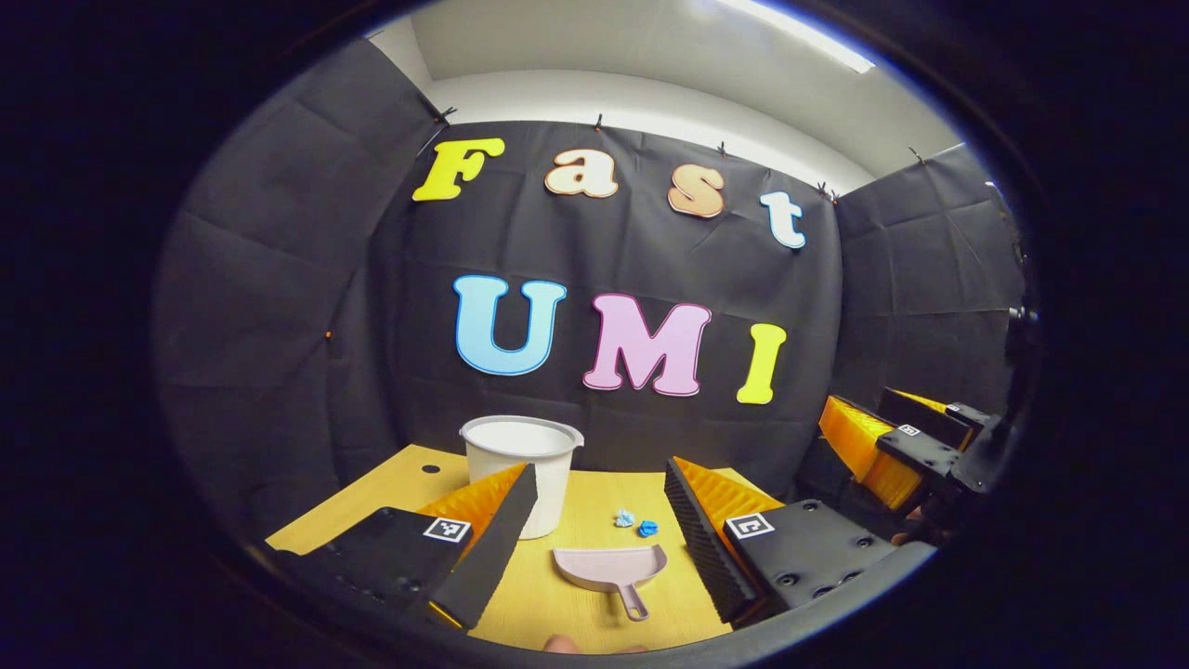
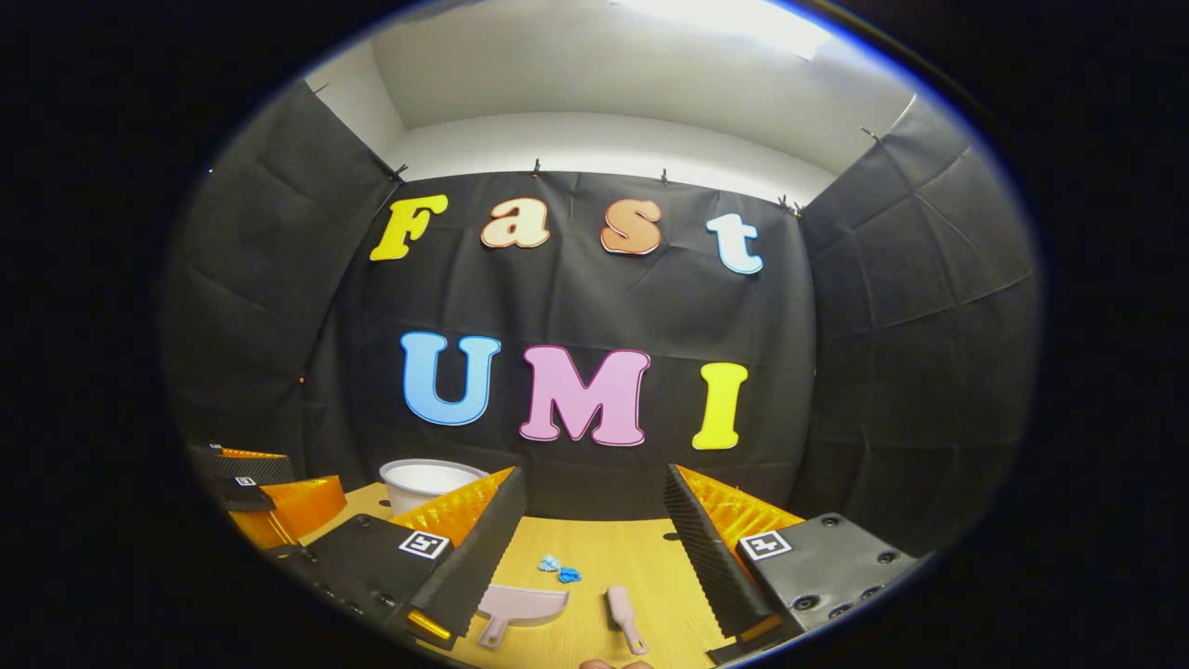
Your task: Pick up the small broom and dustpan from the desktop, sweep the trash into the dustpan with the broom, and then empty the trash into the garbage bin.
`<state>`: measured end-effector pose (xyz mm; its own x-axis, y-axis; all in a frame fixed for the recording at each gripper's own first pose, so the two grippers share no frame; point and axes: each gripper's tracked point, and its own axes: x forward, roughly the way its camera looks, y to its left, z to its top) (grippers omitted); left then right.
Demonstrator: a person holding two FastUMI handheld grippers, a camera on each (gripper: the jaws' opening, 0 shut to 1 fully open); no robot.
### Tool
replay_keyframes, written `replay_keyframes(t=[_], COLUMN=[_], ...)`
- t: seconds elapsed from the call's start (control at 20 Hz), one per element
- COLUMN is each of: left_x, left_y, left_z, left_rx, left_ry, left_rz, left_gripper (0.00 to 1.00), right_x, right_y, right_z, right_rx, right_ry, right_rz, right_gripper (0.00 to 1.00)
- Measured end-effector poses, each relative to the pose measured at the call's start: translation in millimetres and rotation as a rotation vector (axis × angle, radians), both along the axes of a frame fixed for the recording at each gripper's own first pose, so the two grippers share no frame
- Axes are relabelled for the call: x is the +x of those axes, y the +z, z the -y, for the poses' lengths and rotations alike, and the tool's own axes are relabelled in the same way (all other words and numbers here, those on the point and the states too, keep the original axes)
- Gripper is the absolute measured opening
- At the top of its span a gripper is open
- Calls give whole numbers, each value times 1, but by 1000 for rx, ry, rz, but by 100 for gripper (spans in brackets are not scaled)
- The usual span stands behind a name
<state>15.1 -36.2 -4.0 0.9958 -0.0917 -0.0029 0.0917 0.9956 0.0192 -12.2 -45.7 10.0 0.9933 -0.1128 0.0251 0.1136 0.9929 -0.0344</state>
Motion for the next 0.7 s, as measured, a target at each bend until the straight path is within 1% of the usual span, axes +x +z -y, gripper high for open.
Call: replay_keyframes(t=[0.2,0.3,0.35,0.4,0.45,0.6,0.7], left_x=[7,10,10,9,9,8,10], left_y=[-6,-9,-11,-9,-8,-12,-16], left_z=[12,17,19,20,20,21,23], left_rx=[10,6,-2,-10,-15,-19,-18], left_ry=[-17,-26,-27,-26,-24,-17,-8], left_rz=[-15,-33,-39,-38,-33,-37,-54], left_gripper=[82,82,84,84,82,82,82], right_x=[-3,1,0,0,1,2,5], right_y=[-5,-17,-19,-19,-19,-17,-17], right_z=[13,23,34,40,43,49,46], right_rx=[-17,-87,-122,-127,-112,-70,-48], right_ry=[-20,-34,-56,-67,-69,-74,-60], right_rz=[-15,-52,-66,-68,-70,-68,-64], right_gripper=[97,97,97,97,97,97,97])
